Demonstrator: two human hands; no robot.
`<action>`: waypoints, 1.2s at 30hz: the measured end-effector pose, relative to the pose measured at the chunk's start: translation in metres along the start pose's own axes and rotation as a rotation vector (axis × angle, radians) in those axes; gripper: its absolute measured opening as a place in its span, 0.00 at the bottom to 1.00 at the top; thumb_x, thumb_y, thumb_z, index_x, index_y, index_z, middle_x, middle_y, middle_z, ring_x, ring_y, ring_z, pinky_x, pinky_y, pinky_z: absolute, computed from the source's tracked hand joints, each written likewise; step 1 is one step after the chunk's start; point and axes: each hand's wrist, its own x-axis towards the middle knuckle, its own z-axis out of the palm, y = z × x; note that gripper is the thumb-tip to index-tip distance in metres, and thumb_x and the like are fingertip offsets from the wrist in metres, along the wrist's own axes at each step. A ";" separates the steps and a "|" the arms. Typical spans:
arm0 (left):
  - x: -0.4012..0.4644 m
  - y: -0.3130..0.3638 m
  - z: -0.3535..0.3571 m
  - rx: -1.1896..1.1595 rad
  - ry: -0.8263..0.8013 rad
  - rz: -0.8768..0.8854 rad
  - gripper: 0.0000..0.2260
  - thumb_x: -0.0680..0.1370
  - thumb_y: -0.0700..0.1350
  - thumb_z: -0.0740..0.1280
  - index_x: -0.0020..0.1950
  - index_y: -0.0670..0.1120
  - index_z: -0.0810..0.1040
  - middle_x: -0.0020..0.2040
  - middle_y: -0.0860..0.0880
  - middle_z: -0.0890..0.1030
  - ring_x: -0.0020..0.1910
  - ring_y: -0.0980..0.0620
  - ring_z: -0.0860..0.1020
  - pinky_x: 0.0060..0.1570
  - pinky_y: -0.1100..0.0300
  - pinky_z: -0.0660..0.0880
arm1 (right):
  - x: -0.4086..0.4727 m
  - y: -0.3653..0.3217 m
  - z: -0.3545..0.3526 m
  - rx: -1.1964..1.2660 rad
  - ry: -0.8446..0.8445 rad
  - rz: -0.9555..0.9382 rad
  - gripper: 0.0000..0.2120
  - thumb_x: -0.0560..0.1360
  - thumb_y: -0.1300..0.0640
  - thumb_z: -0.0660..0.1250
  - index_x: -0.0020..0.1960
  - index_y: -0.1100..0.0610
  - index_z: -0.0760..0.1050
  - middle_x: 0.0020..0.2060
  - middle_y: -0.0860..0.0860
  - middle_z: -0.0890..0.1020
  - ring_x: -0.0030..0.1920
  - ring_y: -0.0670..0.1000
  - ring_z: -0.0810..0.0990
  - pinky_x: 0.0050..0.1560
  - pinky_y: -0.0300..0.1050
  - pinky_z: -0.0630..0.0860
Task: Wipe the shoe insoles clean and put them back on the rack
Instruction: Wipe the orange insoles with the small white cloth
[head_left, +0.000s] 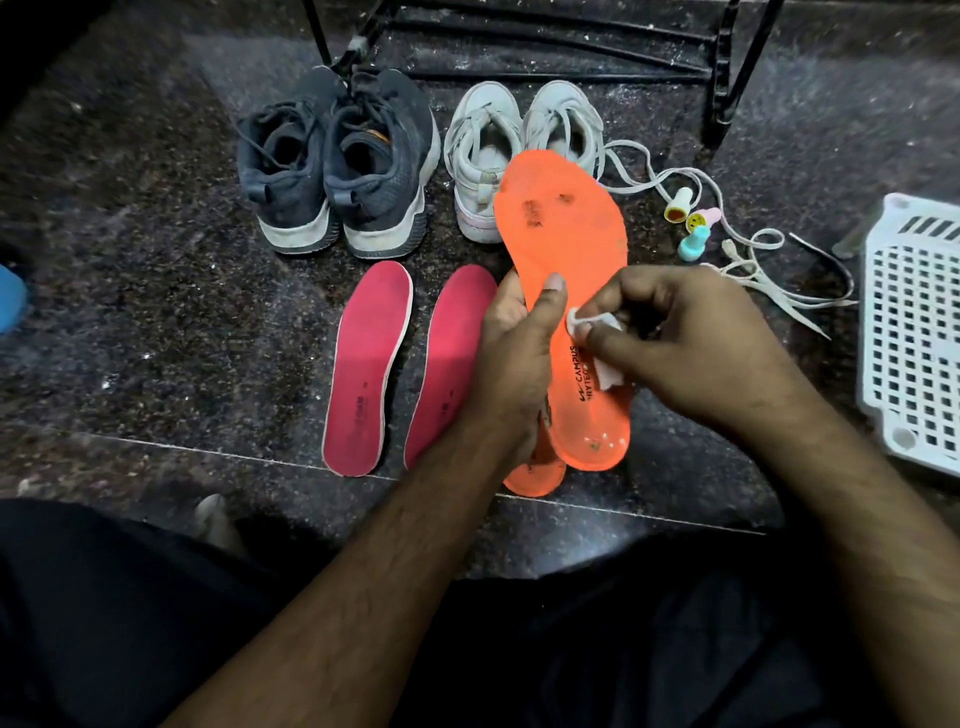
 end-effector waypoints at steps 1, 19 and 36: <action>0.001 0.000 -0.001 0.011 0.004 0.011 0.13 0.85 0.40 0.58 0.68 0.39 0.70 0.54 0.36 0.80 0.43 0.45 0.81 0.47 0.52 0.79 | 0.000 -0.002 0.002 -0.061 0.047 -0.040 0.01 0.73 0.55 0.73 0.44 0.51 0.81 0.32 0.47 0.83 0.33 0.49 0.82 0.41 0.53 0.80; 0.005 -0.003 -0.010 0.101 0.023 0.053 0.11 0.85 0.41 0.59 0.66 0.41 0.74 0.53 0.41 0.83 0.46 0.47 0.82 0.49 0.52 0.79 | 0.009 -0.001 -0.006 -0.185 0.122 -0.042 0.06 0.71 0.52 0.76 0.48 0.45 0.85 0.40 0.45 0.78 0.42 0.45 0.78 0.46 0.42 0.73; 0.008 -0.010 -0.009 0.169 -0.002 0.076 0.12 0.84 0.41 0.61 0.67 0.39 0.73 0.55 0.38 0.82 0.47 0.46 0.81 0.48 0.53 0.79 | 0.010 0.001 -0.014 -0.283 0.173 -0.098 0.08 0.70 0.53 0.77 0.48 0.45 0.85 0.42 0.48 0.77 0.48 0.54 0.77 0.52 0.50 0.73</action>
